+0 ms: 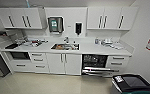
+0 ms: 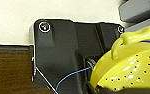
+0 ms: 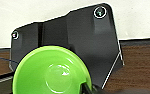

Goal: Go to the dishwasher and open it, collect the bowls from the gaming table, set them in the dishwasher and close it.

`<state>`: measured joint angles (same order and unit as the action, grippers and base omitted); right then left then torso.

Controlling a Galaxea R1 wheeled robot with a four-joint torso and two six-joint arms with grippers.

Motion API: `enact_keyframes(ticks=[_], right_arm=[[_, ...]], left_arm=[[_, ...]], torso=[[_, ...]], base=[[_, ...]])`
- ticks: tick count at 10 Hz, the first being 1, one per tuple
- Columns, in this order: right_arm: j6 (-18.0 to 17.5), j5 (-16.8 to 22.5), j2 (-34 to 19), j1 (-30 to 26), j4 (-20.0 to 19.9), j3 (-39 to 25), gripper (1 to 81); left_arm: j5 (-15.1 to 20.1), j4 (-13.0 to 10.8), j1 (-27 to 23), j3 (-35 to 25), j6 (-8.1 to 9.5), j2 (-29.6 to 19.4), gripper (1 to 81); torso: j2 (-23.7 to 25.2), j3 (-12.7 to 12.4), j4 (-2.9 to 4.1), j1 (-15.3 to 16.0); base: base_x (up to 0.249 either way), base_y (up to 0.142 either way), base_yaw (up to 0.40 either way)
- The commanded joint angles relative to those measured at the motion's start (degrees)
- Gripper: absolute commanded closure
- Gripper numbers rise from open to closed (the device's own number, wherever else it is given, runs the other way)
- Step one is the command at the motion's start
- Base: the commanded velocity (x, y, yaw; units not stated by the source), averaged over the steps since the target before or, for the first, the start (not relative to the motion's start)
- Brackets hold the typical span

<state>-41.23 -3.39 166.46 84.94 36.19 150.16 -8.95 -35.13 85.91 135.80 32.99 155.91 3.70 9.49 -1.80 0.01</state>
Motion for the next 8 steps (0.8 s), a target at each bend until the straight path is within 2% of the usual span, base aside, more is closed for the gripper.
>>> enact_keyframes(ticks=[1,8], right_arm=[[0.0,2.2,-0.4,-2.3,0.1,-0.1,81.1],[0.0,2.2,0.1,-2.5,0.3,-0.1,81.1]], left_arm=[[2.1,-0.6,-2.1,-0.4,-0.12,-1.4,81.1],[2.0,-0.7,-2.1,-0.3,-0.12,-1.5,81.1]], torso=[[0.0,0.0,0.00,0.0],[0.0,0.0,0.00,0.0]], base=[[0.129,0.000,0.000],[0.130,0.000,0.000]])
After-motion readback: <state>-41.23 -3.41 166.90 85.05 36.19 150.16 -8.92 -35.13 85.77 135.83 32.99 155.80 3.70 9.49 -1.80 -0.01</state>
